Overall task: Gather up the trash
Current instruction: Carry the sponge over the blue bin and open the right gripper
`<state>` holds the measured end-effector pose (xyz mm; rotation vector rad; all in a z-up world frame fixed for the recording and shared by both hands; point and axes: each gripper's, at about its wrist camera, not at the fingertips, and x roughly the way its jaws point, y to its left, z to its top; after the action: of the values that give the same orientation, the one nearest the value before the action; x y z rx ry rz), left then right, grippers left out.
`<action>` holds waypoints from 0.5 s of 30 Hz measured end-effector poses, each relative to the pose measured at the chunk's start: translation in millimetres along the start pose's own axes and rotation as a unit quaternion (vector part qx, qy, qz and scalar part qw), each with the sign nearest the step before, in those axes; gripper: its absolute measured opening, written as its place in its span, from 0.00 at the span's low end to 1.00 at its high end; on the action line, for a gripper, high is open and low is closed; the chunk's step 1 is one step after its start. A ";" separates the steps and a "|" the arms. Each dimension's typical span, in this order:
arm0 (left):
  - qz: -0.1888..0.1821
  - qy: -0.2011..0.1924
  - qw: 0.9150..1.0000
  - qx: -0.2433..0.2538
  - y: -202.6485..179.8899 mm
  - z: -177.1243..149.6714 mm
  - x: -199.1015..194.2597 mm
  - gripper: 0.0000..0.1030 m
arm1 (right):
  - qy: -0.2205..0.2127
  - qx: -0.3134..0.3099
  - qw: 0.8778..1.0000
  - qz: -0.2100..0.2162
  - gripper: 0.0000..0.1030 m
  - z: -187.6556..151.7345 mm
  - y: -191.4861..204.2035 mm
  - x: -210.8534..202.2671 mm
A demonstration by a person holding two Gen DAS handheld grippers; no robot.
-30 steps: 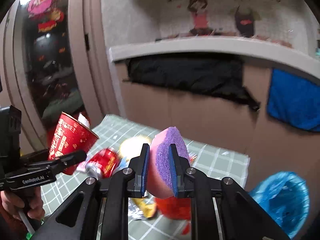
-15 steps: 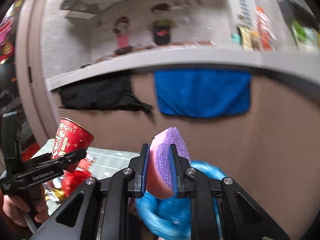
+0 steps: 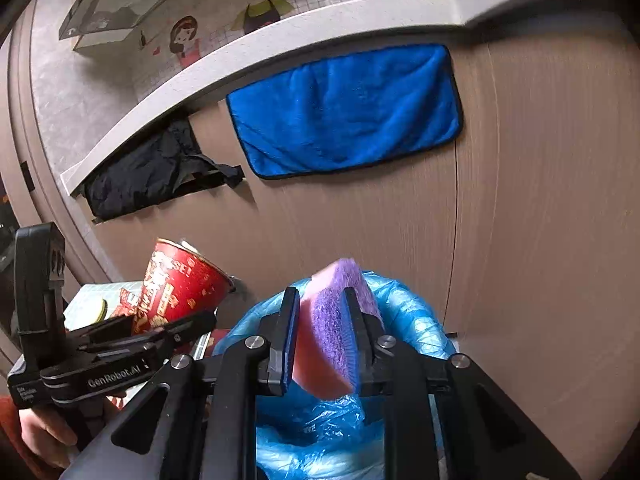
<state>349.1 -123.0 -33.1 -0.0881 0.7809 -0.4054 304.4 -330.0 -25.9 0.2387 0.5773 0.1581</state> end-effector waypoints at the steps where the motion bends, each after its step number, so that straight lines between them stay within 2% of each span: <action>1: 0.001 0.005 1.000 0.001 -0.7 0.1 4.4 0.55 | -0.001 0.003 1.000 0.001 0.20 -0.5 -2.0 1.4; 3: 0.002 0.010 1.000 0.001 -1.8 -1.0 8.6 0.55 | -0.003 0.007 1.000 0.001 0.23 -1.1 -5.9 4.5; 5: 0.002 0.011 1.000 0.003 -5.2 -2.1 13.5 0.55 | -0.005 0.012 1.000 0.002 0.29 -3.1 -9.6 4.9; 15: 0.008 0.006 0.998 0.057 -24.0 -1.2 17.6 0.56 | -0.005 0.020 1.000 -0.004 0.29 -8.5 -18.8 3.4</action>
<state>351.7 -151.8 -40.2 0.0265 0.7678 -0.4346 304.0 -345.9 -39.6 0.2752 0.5718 0.1379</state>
